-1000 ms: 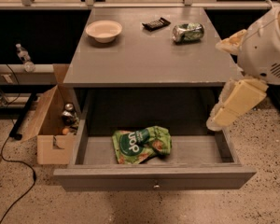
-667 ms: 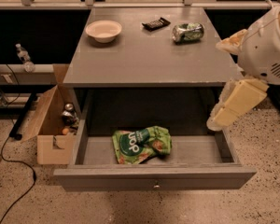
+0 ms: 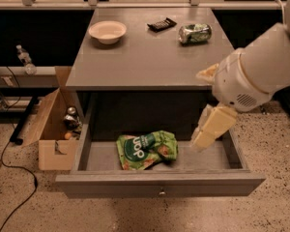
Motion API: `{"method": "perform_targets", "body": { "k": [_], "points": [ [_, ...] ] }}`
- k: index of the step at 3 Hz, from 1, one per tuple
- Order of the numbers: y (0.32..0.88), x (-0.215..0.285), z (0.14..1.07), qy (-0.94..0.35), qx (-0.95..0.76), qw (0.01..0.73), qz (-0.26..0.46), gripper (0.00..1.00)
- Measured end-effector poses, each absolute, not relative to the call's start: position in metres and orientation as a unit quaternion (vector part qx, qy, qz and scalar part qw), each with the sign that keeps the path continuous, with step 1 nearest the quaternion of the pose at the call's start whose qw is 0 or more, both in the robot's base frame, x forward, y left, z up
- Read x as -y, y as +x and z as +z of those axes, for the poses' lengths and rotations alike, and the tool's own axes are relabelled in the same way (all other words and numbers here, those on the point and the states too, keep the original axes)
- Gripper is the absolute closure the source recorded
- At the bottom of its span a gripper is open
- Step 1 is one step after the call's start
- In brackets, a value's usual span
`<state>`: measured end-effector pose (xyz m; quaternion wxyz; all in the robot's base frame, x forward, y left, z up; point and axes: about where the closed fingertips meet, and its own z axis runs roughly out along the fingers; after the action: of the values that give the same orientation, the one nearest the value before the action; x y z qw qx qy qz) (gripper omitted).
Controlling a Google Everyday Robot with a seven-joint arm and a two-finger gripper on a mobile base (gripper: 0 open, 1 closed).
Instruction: Pick green rice chip bag from top drawer and place on counter
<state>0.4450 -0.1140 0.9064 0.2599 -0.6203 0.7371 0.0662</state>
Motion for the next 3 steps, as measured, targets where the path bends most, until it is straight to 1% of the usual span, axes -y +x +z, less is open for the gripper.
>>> {"method": "perform_targets", "body": {
  "k": [3],
  "points": [
    [0.475,0.073,0.748,-0.594,-0.754,0.2,0.198,0.0]
  ]
}}
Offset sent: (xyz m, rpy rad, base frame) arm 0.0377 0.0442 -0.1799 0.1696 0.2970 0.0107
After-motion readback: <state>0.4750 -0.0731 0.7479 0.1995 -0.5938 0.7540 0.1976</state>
